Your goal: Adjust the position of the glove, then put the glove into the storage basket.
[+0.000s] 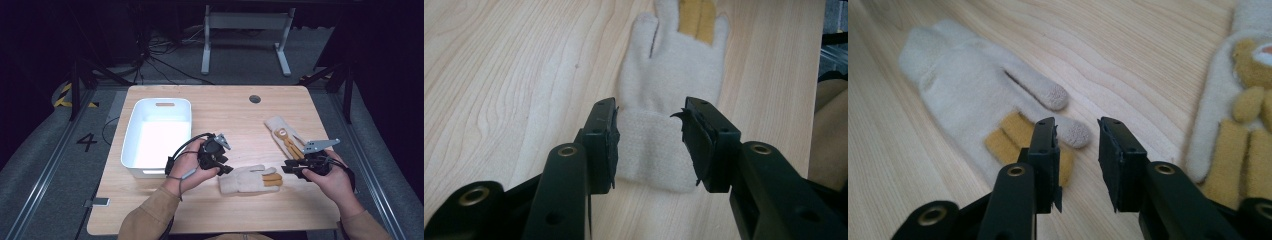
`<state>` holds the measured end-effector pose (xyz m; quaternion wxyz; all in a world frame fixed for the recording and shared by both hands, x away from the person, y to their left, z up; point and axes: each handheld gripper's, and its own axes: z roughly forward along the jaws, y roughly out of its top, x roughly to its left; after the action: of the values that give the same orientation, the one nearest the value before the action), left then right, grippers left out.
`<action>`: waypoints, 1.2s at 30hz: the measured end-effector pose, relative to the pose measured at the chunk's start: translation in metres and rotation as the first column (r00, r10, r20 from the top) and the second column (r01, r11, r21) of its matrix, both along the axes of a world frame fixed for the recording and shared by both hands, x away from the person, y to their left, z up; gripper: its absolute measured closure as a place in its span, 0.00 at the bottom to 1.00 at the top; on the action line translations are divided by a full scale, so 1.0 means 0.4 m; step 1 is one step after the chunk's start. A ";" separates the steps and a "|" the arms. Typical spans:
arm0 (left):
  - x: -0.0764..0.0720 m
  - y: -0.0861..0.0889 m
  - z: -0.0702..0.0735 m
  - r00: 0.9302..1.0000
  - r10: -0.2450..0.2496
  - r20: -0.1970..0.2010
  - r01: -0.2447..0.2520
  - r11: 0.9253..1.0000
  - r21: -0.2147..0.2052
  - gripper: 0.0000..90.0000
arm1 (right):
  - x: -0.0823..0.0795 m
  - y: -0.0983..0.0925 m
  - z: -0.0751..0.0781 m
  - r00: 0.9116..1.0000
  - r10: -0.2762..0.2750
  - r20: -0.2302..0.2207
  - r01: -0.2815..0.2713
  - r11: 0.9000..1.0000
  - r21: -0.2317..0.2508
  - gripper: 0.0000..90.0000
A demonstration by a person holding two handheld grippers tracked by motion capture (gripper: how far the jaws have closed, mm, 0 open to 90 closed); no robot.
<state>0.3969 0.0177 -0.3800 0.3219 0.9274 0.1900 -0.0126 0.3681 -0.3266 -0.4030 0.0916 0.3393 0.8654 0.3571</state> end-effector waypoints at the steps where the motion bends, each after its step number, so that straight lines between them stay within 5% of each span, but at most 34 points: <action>1: -0.001 0.000 0.000 1.000 -0.002 0.000 0.002 1.000 -0.001 0.64 | 0.001 -0.001 0.000 1.000 0.000 0.003 0.000 1.000 0.001 0.76; 14: -0.006 0.036 0.006 0.998 0.065 -0.002 -0.065 0.998 -0.011 0.62 | 0.029 -0.011 0.004 0.999 -0.041 0.008 0.040 0.999 0.031 0.72; 21: -0.001 0.056 -0.003 0.994 0.106 -0.019 -0.107 0.994 -0.012 0.61 | 0.080 -0.025 -0.001 0.995 -0.095 0.013 0.094 0.994 0.048 0.70; 31: -0.012 0.066 -0.009 0.994 0.104 -0.029 -0.105 0.994 -0.020 0.60 | 0.143 -0.051 -0.009 0.976 -0.194 0.101 0.190 0.981 0.050 0.66; 36: -0.026 0.080 -0.009 0.993 0.118 -0.026 -0.119 0.993 -0.019 0.60 | 0.184 -0.063 -0.037 0.968 -0.231 0.095 0.227 0.973 0.050 0.63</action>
<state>0.3864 0.0499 -0.3834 0.3294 0.9108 0.2486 -0.0072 0.4418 -0.3518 -0.4179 0.1691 0.4202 0.8078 0.3773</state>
